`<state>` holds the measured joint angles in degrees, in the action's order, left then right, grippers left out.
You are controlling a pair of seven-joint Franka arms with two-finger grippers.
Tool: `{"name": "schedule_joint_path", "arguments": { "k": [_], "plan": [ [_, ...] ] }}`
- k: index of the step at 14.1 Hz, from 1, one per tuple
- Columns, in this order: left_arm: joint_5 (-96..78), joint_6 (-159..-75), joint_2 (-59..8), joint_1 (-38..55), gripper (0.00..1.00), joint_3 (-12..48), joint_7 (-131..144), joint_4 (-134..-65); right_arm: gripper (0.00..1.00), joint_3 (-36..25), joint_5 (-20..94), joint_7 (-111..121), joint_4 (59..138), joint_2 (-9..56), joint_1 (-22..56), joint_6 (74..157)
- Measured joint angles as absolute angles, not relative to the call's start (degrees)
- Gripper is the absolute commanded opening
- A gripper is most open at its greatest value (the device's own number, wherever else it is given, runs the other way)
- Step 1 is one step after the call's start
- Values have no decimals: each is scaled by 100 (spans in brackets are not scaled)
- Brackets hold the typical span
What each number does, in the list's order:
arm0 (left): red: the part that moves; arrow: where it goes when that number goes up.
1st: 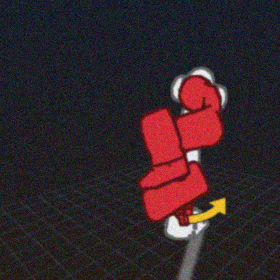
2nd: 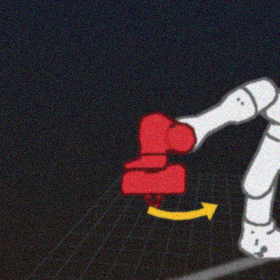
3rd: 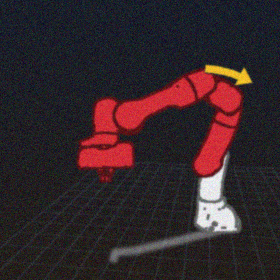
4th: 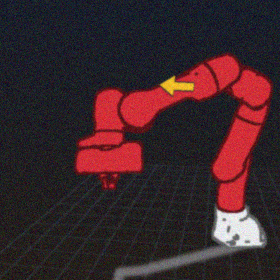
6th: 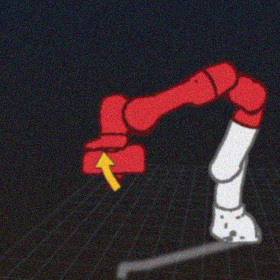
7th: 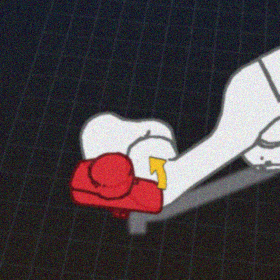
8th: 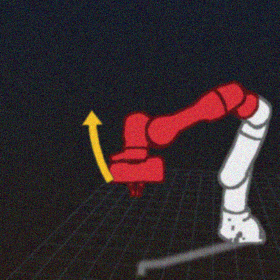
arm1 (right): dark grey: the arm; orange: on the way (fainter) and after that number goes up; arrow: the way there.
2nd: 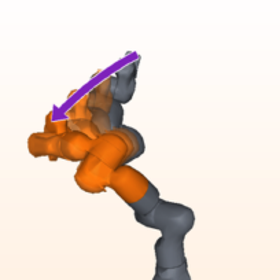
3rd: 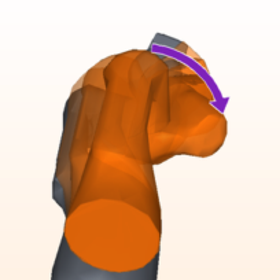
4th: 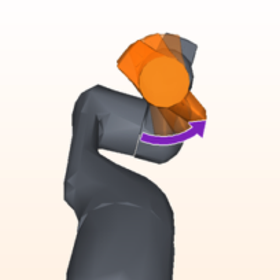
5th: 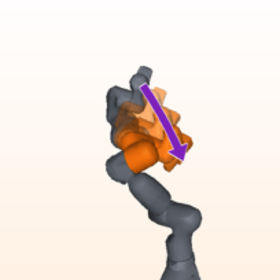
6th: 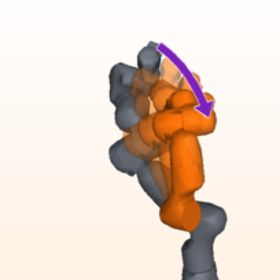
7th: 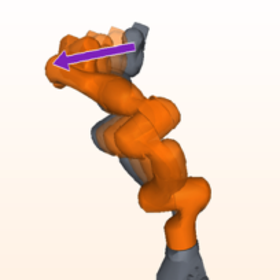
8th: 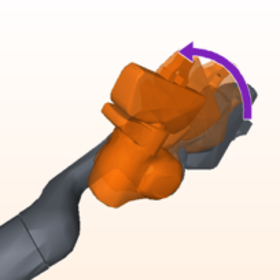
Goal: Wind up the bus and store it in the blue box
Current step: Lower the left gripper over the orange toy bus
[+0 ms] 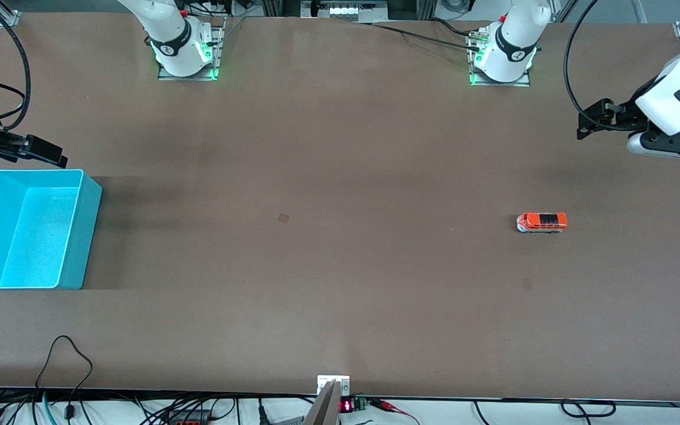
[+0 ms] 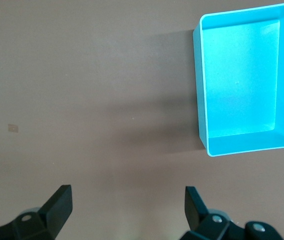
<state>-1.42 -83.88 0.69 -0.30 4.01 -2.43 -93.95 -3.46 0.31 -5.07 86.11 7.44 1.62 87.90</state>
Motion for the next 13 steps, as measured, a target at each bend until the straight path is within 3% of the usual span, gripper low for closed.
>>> {"name": "schedule_joint_path", "arguments": {
  "k": [3, 7, 13],
  "plan": [
    [-142, -7815, -36, 25, 100, 412, -293, -9396, 100, -346, 31, -507, 8617, 754, 161, 8791],
    [-142, -7824, -371, 68, 100, 424, -1678, -9426, 100, -346, 31, -507, 8620, 770, 160, 8794],
    [471, -9443, -1240, -135, 100, 386, -4579, -9757, 100, -350, 31, -508, 8624, 784, 115, 8827]
  ]
}}
